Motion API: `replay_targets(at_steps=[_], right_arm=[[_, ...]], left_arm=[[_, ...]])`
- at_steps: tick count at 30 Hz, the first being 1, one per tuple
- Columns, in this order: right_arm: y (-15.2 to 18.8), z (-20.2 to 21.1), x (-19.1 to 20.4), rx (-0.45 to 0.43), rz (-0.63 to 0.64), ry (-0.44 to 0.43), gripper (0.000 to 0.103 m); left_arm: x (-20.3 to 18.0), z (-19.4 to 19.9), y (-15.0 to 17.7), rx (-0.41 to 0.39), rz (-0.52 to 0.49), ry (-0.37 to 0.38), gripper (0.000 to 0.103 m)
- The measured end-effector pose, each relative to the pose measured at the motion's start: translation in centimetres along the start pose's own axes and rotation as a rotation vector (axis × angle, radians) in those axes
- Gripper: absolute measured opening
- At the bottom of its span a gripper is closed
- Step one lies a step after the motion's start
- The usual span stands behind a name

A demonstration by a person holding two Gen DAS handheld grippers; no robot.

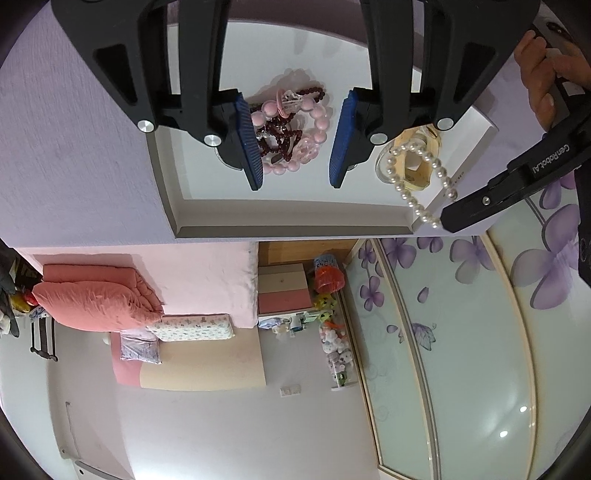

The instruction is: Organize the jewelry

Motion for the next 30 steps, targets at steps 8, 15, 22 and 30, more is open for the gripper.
replay_targets(at_steps=[8,15,22,30], right_arm=[[0.1,0.1,-0.1,-0.002,0.001,0.0,0.04],[0.1,0.0,-0.2,0.002,0.011,0.003,0.04],[0.3,-0.1,-0.2,0.004,0.013,0.005,0.04],[0.5,0.0,-0.4,0.002,0.015,0.013,0.04]], left_arm=[[-0.8,-1.3,0.3,0.022,-0.01,0.011,0.01],[-0.6,-1.8,0.5,0.034,0.01,-0.004,0.018],[0.0,-1.5,0.7,0.029,0.023,-0.007,0.022],[0.4,-1.0,0.5,0.021,0.036,-0.019,0.033]])
Point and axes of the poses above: each gripper's, at about its wrist camera, not at the fingertips, and z roughly against the way its jaws point, x to its left, y to its underside, the point moved 2 cm from there along -z, roughly the way its jaws point, and after that the axes turned 10 degrees about x, right-handed, at the moved point
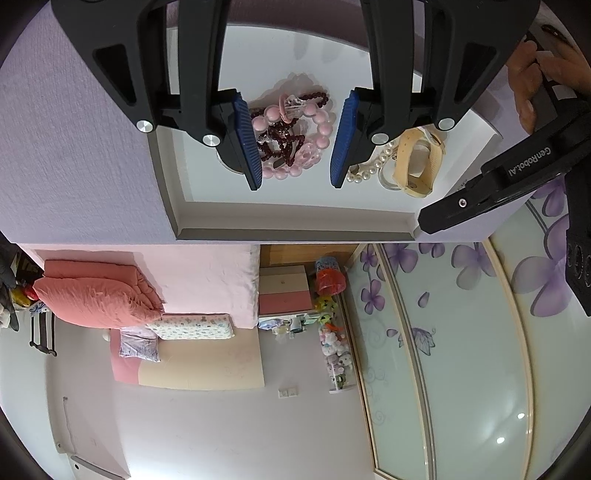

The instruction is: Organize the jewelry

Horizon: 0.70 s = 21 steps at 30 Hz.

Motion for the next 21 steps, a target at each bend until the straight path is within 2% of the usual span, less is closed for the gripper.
replay_targets(at_steps=[2,5,7,15,18,21], right_arm=[[0.0,0.2,0.0,-0.003,0.002,0.009,0.041],[0.1,1.2,0.2,-0.014,0.009,0.028,0.054],[0.5,1.9,0.3,-0.017,0.011,0.034,0.057],[3.4,6.2,1.2,-0.026,-0.002,0.019,0.084],[4.7,8.0,1.8,-0.038,-0.005,0.029,0.092],[5.9,9.2,2.4,-0.043,-0.007,0.039,0.095]], left_arm=[[0.1,0.4,0.1,-0.002,0.005,-0.006,0.036],[0.7,1.9,0.6,-0.013,0.01,-0.016,0.045],[1.2,3.4,1.0,-0.028,0.01,-0.028,0.052],[3.5,9.9,4.5,-0.082,0.018,-0.087,0.088],[3.7,11.9,6.1,-0.104,0.001,-0.109,0.095],[3.4,13.8,8.0,-0.134,-0.024,-0.136,0.099]])
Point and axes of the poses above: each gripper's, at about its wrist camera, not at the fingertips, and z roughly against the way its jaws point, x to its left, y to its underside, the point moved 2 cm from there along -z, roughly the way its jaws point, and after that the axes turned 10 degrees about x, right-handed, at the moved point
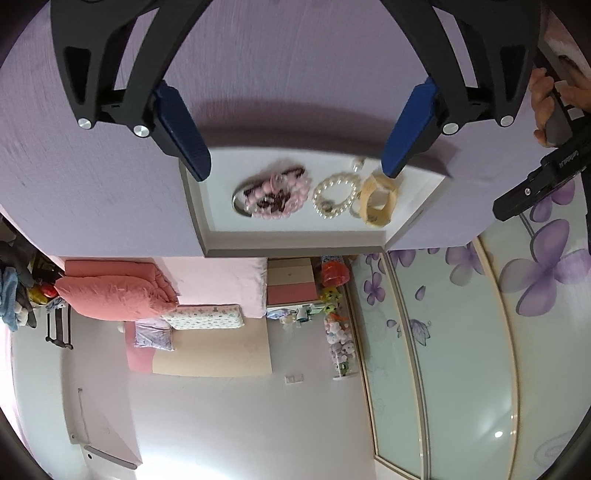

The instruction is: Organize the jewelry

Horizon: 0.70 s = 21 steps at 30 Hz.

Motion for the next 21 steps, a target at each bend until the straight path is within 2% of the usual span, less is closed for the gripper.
replay_targets(at_steps=[5,9,16,21], right_arm=[[1.8,1.5,1.0,-0.01,0.011,0.047,0.098],[2.8,2.6,1.4,-0.034,0.022,0.079,0.101],[3.9,3.0,2.3,-0.075,0.044,0.13,0.101],[4.2,3.2,2.3,-0.081,0.04,0.127,0.101]], left_arm=[[-0.7,2.5,2.4,-0.029,-0.043,-0.044,0.099],[-1.0,3.8,3.2,-0.05,-0.048,-0.052,0.099],[-0.5,3.6,4.3,-0.046,-0.023,-0.066,0.099],[-0.7,4.0,4.3,-0.06,-0.037,-0.079,0.099]])
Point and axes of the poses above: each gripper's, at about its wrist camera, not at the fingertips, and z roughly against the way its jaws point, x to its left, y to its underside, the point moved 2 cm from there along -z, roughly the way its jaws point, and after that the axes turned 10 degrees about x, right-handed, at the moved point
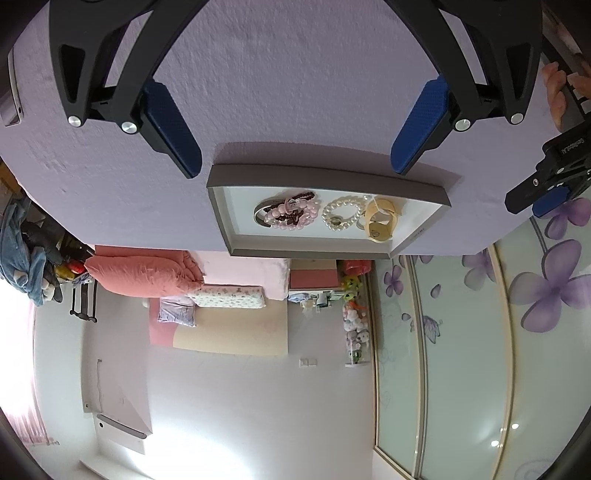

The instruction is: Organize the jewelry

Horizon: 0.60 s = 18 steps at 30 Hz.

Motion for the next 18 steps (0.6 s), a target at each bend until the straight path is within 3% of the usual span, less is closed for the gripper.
replay_targets(at_steps=[18], right_arm=[[0.2,0.8,-0.3,-0.013,-0.016,-0.011,0.101]], left_arm=[[-0.5,1.2,0.2,-0.006,-0.016,-0.009,0.099]])
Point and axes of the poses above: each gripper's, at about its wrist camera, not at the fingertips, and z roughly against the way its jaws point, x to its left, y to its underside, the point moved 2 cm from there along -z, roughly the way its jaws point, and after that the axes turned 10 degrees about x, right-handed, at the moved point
